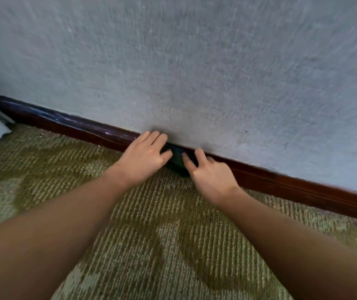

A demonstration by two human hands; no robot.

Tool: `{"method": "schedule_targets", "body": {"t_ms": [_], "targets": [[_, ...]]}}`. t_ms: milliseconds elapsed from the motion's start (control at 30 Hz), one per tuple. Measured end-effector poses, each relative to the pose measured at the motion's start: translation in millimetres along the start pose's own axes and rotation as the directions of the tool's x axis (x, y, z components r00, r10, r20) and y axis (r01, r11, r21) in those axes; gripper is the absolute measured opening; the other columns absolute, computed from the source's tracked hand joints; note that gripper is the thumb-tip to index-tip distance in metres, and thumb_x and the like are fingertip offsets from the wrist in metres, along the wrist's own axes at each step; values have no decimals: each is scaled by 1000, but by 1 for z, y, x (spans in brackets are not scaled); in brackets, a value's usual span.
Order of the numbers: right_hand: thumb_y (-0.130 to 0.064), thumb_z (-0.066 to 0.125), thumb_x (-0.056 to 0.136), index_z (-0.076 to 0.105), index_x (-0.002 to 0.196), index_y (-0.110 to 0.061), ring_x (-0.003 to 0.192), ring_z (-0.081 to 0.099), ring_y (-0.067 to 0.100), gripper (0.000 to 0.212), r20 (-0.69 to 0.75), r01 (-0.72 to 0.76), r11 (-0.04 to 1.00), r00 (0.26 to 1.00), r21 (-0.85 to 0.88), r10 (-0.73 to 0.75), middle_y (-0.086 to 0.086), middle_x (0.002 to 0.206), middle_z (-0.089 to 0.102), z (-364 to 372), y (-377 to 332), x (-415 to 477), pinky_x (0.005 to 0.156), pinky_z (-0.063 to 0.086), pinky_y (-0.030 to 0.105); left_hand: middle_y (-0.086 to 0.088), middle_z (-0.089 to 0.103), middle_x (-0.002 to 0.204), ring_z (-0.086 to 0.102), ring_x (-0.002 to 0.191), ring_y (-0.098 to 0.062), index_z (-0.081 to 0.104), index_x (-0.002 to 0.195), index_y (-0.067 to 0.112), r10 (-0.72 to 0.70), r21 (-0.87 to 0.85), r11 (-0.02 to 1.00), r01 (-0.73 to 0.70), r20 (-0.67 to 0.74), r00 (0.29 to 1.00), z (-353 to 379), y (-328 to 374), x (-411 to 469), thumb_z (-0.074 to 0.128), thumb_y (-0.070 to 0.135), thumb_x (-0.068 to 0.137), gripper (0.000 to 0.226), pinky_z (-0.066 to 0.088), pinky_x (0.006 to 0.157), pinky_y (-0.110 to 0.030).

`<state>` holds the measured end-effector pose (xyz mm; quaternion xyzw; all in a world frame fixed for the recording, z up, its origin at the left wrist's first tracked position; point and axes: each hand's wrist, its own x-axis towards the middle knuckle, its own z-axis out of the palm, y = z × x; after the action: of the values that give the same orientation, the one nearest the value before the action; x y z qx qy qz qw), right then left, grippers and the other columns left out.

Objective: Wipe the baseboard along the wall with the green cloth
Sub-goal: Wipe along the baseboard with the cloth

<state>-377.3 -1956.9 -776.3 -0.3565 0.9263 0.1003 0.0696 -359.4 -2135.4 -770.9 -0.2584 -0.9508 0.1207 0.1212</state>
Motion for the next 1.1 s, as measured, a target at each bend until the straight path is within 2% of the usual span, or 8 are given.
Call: {"method": "schedule_targets", "body": {"t_ms": [100, 200, 333, 467, 633, 700, 867, 1100], "targets": [[-8, 37, 94, 10, 146, -10, 104, 50, 33, 58, 6, 22, 999, 1000, 23, -22, 18, 136, 24, -7, -11, 10, 71, 45, 38, -21, 60, 77, 61, 69, -35, 71, 76, 1, -41, -16, 999, 42, 31, 999, 0, -7, -8, 69, -1, 59, 17, 50, 62, -35], [-8, 34, 95, 10, 145, -6, 103, 50, 32, 56, 14, 27, 999, 1000, 32, -27, 18, 136, 24, -5, -21, 17, 69, 43, 38, -19, 60, 75, 60, 69, -32, 71, 73, 3, -87, -1, 996, 87, 1, 996, 4, -8, -12, 50, 5, 69, 21, 49, 61, -32], [-7, 39, 93, 8, 146, -8, 101, 50, 32, 62, 6, 23, 999, 1000, 36, -24, 17, 133, 25, -4, -21, 19, 62, 35, 35, -21, 59, 74, 60, 70, -35, 69, 71, 0, -133, -19, 991, 135, 61, 989, 1, -9, -14, 78, -5, 50, 24, 49, 62, -34], [-3, 41, 91, 10, 146, -11, 105, 49, 33, 63, 12, 29, 997, 999, 71, -30, 18, 136, 25, -14, -32, 30, 64, 34, 35, -20, 58, 74, 60, 70, -35, 69, 70, 0, -243, -30, 968, 247, 108, 964, -2, -19, -22, 80, -8, 47, 28, 48, 62, -34], [0, 42, 89, 10, 146, -7, 105, 49, 31, 65, 18, 37, 994, 999, 103, -39, 16, 135, 27, -17, -45, 39, 64, 33, 34, -19, 52, 108, 46, 104, -35, 64, 104, 5, -355, -59, 928, 369, 164, 920, 6, -27, -26, 55, 2, 80, 25, 30, 84, -39], [-2, 44, 89, 10, 146, -9, 107, 48, 31, 67, 23, 32, 994, 999, 102, -35, 16, 136, 27, -17, -44, 38, 66, 36, 34, -16, 51, 109, 44, 106, -33, 63, 105, 6, -352, -48, 930, 365, 177, 919, 5, -27, -27, 53, 4, 82, 25, 29, 85, -37], [-8, 47, 90, 13, 146, -15, 109, 47, 29, 65, -15, 21, 998, 1000, 64, -20, 16, 134, 29, -17, -41, 32, 70, 41, 33, -19, 61, 77, 61, 75, -34, 71, 76, 0, -215, -1, 976, 216, 86, 973, -8, -22, -36, 79, -3, 54, 23, 48, 65, -33], [-8, 47, 90, 10, 146, -16, 102, 50, 28, 68, -71, -36, 999, 997, -6, 35, 16, 127, 29, -15, -34, 22, 61, 32, 30, -16, 59, 75, 60, 74, -32, 72, 81, 1, -189, -8, 982, 190, 47, 981, -12, -18, -29, 78, -2, 58, 24, 47, 65, -32]]}}
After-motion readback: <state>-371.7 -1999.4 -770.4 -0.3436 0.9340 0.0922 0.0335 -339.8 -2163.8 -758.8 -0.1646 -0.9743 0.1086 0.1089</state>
